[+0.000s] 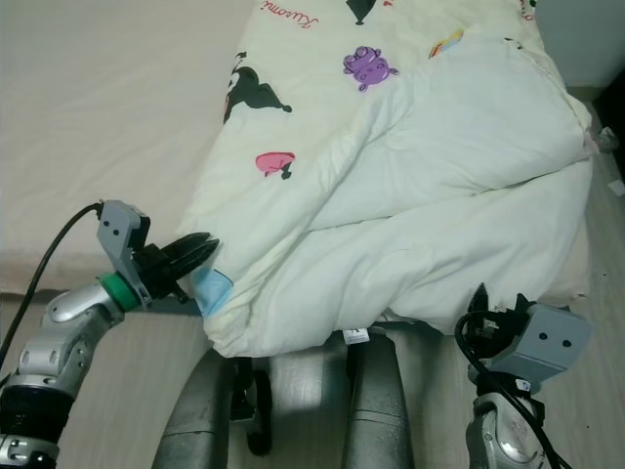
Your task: Clean up the room
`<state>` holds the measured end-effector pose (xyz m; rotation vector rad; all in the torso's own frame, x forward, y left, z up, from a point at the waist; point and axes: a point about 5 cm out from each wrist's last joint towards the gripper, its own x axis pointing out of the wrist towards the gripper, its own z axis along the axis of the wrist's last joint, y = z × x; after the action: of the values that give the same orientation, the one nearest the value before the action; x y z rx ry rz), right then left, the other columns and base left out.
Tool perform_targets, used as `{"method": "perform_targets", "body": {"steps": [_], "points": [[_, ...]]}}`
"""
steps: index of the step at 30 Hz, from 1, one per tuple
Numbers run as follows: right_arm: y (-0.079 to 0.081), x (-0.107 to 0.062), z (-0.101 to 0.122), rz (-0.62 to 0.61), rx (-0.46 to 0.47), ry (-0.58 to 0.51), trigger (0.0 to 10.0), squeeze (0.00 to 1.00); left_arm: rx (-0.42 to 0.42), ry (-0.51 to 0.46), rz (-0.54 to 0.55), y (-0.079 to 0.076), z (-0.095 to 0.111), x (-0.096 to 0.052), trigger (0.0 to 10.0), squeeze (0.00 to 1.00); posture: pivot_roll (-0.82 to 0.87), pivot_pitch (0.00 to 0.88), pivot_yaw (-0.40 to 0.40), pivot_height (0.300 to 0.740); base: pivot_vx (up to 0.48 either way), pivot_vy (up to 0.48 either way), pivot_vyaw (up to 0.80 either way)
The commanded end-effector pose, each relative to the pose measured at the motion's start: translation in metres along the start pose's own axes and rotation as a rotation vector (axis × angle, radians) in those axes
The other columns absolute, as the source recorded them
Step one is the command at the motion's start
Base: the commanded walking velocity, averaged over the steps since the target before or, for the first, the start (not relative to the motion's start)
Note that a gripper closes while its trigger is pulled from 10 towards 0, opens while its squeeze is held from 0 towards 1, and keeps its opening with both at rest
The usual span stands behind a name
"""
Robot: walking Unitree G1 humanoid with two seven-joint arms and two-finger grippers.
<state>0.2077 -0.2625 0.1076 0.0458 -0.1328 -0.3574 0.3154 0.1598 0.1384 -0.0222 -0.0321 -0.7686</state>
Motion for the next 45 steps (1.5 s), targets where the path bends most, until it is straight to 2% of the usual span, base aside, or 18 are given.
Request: {"method": "perform_targets", "body": {"steps": [1,5,7,11,12,13,14,16,22,24,34,36,37,38,39,45], "points": [[-0.005,-0.006,-0.01,0.003,0.001,0.062,10.0,1.0,-0.021,0.031,-0.006,-0.004,-0.01,-0.005,10.0,0.0,-0.09,0.263,0.191,0.628,0.0,0.0,0.0],[-0.008,-0.005,-0.011,0.032,-0.003,0.082,10.0,1.0,-0.023,0.034,-0.022,-0.008,-0.011,-0.003,10.0,0.0,-0.09,0.263,0.195,0.628,0.0,0.0,0.0],[-0.011,-0.004,-0.017,0.12,-0.018,0.148,10.0,1.0,-0.024,0.05,-0.067,-0.017,-0.015,0.001,10.0,0.0,-0.09,0.262,0.207,0.628,0.0,0.0,0.0],[-0.015,-0.004,-0.02,0.138,-0.056,0.185,10.0,1.0,-0.024,0.058,-0.081,-0.02,-0.016,0.003,10.0,0.0,-0.1,0.263,0.212,0.628,0.0,0.0,0.0],[-0.017,-0.003,-0.021,0.144,-0.093,0.198,10.0,0.44,-0.023,0.06,-0.075,-0.02,-0.018,0.003,10.0,0.0,-0.1,0.263,0.211,0.628,0.0,0.0,0.0],[-0.018,-0.003,-0.022,0.148,-0.118,0.204,10.0,0.44,-0.023,0.06,-0.071,-0.02,-0.018,0.003,10.0,0.0,-0.1,0.263,0.211,0.628,0.0,0.0,0.0],[-0.019,-0.003,-0.023,0.169,-0.153,0.22,10.0,0.0,-0.023,0.062,-0.047,-0.018,-0.02,0.004,10.0,0.0,-0.11,0.263,0.207,0.628,0.0,0.0,0.0],[-0.023,-0.002,-0.026,0.206,-0.202,0.254,10.0,0.0,-0.025,0.053,0.01,-0.015,-0.022,0.005,10.0,0.0,-0.12,0.262,0.199,0.628,0.0,0.0,0.0],[-0.029,0.001,-0.026,0.249,-0.271,0.284,10.0,0.0,-0.033,0.036,0.059,-0.015,-0.023,0.007,10.0,0.0,-0.13,0.258,0.188,0.628,0.0,0.0,0.0],[-0.034,0.008,-0.025,0.265,-0.313,0.277,10.0,0.0,-0.037,0.028,0.074,-0.017,-0.024,0.008,10.0,0.0,-0.14,0.252,0.178,0.628,0.0,0.0,0.0],[-0.035,0.019,-0.027,0.368,-0.329,0.24,10.0,0.0,-0.035,0.015,0.088,-0.019,-0.023,0.01,10.0,0.0,-0.13,0.254,0.168,0.628,0.0,0.0,0.0],[-0.037,0.022,-0.027,0.378,-0.345,0.238,7.3,0.0,-0.032,0.012,0.092,-0.019,-0.023,0.012,10.0,0.0,-0.12,0.256,0.166,0.628,0.0,0.0,0.0],[-0.037,0.022,-0.027,0.378,-0.345,0.238,7.3,0.0,-0.032,0.012,0.092,-0.019,-0.023,0.012,10.0,0.0,-0.12,0.256,0.166,0.628,0.0,0.0,0.0],[-0.038,0.024,-0.027,0.373,-0.341,0.234,2.4,0.0,-0.032,0.01,0.093,-0.019,-0.022,0.013,10.0,0.0,-0.12,0.259,0.165,0.628,0.0,0.0,0.0],[-0.04,0.026,-0.026,0.368,-0.337,0.231,0.0,0.0,-0.031,0.008,0.097,-0.019,-0.022,0.014,10.0,0.0,-0.12,0.261,0.166,0.628,0.0,0.0,0.0],[-0.043,0.031,-0.03,0.366,-0.34,0.238,0.0,0.0,-0.026,0.007,0.095,-0.02,-0.021,0.017,10.0,0.0,-0.11,0.269,0.17,0.628,0.0,0.0,0.0]]}}
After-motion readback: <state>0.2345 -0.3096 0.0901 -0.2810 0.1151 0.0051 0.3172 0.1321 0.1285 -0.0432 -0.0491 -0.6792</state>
